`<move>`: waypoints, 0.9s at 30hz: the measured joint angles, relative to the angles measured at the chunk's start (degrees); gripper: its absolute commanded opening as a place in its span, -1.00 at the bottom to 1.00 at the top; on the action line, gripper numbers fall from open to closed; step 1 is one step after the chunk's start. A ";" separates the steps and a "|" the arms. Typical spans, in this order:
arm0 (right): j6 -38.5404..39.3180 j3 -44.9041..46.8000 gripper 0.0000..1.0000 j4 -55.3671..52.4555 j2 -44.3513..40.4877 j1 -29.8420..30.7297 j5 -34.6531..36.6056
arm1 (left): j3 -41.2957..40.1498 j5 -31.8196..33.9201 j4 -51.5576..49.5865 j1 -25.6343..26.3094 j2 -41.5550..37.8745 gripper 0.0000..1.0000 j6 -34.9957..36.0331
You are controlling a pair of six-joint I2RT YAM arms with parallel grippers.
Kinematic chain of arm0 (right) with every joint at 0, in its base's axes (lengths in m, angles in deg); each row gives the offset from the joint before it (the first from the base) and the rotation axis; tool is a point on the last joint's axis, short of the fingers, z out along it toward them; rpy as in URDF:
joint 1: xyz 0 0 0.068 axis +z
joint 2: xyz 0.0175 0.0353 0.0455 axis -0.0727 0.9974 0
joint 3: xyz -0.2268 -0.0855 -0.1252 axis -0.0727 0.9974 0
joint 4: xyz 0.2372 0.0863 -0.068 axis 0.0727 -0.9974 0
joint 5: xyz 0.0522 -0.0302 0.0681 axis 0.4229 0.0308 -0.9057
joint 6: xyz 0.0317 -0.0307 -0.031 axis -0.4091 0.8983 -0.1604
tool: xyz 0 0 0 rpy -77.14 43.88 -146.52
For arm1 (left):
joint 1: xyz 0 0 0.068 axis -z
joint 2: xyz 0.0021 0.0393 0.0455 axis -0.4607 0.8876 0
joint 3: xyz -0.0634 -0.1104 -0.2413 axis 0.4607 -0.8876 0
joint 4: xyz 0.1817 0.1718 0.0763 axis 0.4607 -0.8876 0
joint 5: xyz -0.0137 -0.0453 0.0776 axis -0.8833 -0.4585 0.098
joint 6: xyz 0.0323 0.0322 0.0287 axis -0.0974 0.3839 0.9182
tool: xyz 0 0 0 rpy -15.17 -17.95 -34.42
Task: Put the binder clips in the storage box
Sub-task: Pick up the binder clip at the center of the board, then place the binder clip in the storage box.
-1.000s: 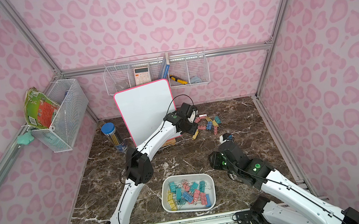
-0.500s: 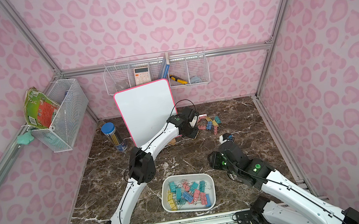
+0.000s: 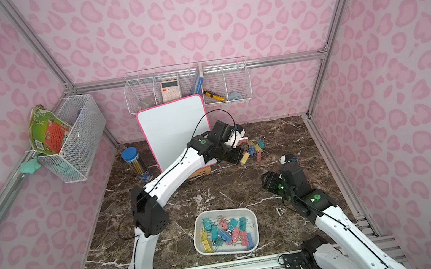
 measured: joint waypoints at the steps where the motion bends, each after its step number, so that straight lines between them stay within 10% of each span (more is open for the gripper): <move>1: 0.72 0.28 0.54 0.48 0.04 -1.79 -1.95 | -6.05 -0.31 1.20 0.55 -5.68 -1.00 -1.29; 12: 6.08 -1.46 0.78 6.91 3.34 -3.63 -10.97 | -48.85 7.45 -5.09 6.10 -45.99 -1.00 -8.66; 27: 5.99 -1.90 0.73 9.62 6.82 -0.94 -12.04 | -68.17 0.59 2.86 7.06 -48.61 -0.91 -15.72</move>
